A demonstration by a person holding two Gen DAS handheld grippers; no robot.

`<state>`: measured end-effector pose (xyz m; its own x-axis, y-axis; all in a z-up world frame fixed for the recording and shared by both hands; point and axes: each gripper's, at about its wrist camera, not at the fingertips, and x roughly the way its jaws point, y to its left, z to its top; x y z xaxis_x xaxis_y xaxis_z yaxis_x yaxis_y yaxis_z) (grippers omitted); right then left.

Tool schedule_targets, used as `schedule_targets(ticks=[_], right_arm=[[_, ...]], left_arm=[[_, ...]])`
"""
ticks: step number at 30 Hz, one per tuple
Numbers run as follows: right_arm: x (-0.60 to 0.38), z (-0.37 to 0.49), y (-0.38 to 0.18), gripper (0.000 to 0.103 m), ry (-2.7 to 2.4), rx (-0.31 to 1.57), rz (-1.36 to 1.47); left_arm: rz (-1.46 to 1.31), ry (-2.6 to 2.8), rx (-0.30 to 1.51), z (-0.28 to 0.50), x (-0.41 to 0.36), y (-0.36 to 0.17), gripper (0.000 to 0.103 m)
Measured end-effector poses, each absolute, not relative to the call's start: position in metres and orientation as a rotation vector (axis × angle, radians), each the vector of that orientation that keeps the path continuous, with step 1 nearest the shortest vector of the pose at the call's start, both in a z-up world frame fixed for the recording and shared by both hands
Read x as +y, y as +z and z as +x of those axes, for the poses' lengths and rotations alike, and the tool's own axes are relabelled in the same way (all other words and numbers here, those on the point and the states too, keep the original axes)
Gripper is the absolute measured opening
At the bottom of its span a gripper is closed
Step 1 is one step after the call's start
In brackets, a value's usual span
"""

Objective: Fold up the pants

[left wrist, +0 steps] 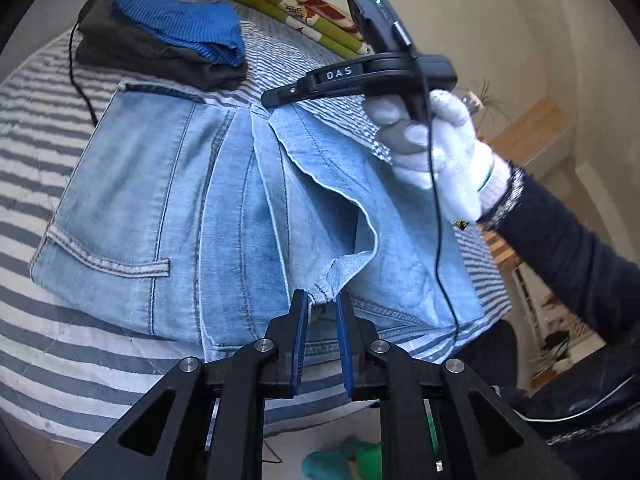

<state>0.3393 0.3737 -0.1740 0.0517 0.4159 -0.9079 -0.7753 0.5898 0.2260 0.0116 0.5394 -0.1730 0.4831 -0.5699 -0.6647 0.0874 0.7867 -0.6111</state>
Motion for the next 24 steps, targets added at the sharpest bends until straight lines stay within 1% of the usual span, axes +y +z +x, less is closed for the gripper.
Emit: schedule_targets(ticks=[2, 5, 6, 7, 8, 9, 11, 13, 14, 17, 18, 19, 20, 21, 24], right_arm=[[0.374, 0.352, -0.181, 0.007, 0.891, 1.241, -0.322], [0.361, 0.362, -0.168, 0.007, 0.9, 1.228, -0.252], [0.356, 0.361, -0.162, 0.009, 0.931, 1.215, -0.258], [0.35, 0.358, -0.156, 0.015, 0.963, 1.204, -0.273], [0.342, 0.355, -0.151, 0.022, 0.976, 1.187, -0.29], [0.335, 0.352, -0.148, 0.024, 0.974, 1.172, -0.306], [0.321, 0.351, -0.148, 0.024, 0.958, 1.18, -0.319], [0.308, 0.351, -0.153, 0.024, 0.94, 1.199, -0.318], [0.302, 0.35, -0.155, 0.024, 0.929, 1.198, -0.328], [0.295, 0.346, -0.16, 0.024, 0.932, 1.216, -0.322], [0.295, 0.344, -0.162, 0.024, 0.933, 1.219, -0.32], [0.296, 0.343, -0.163, 0.024, 0.935, 1.224, -0.319], [0.298, 0.341, -0.166, 0.024, 0.941, 1.233, -0.318], [0.301, 0.338, -0.169, 0.024, 0.941, 1.236, -0.327], [0.311, 0.332, -0.177, 0.024, 0.912, 1.215, -0.384]], left_arm=[[-0.606, -0.414, 1.034, 0.011, 0.549, -0.183, 0.016], [-0.61, -0.404, 1.039, 0.005, 0.553, -0.184, 0.018], [-0.591, -0.395, 1.037, 0.003, 0.552, -0.181, 0.025], [-0.568, -0.377, 1.031, 0.001, 0.55, -0.178, 0.036], [-0.541, -0.359, 1.025, 0.001, 0.548, -0.174, 0.039], [-0.51, -0.349, 1.019, 0.001, 0.544, -0.168, 0.041], [-0.464, -0.354, 0.999, 0.002, 0.535, -0.157, 0.042], [-0.406, -0.364, 0.99, 0.006, 0.522, -0.147, 0.047], [-0.378, -0.372, 0.99, 0.009, 0.515, -0.144, 0.047], [-0.338, -0.408, 1.021, 0.025, 0.5, -0.146, 0.048], [-0.333, -0.419, 1.037, 0.033, 0.495, -0.149, 0.047], [-0.338, -0.434, 1.067, 0.041, 0.492, -0.154, 0.034], [-0.359, -0.45, 1.104, 0.047, 0.491, -0.16, 0.016], [-0.373, -0.465, 1.134, 0.049, 0.491, -0.165, 0.002], [-0.405, -0.503, 1.159, 0.032, 0.499, -0.159, 0.001]])
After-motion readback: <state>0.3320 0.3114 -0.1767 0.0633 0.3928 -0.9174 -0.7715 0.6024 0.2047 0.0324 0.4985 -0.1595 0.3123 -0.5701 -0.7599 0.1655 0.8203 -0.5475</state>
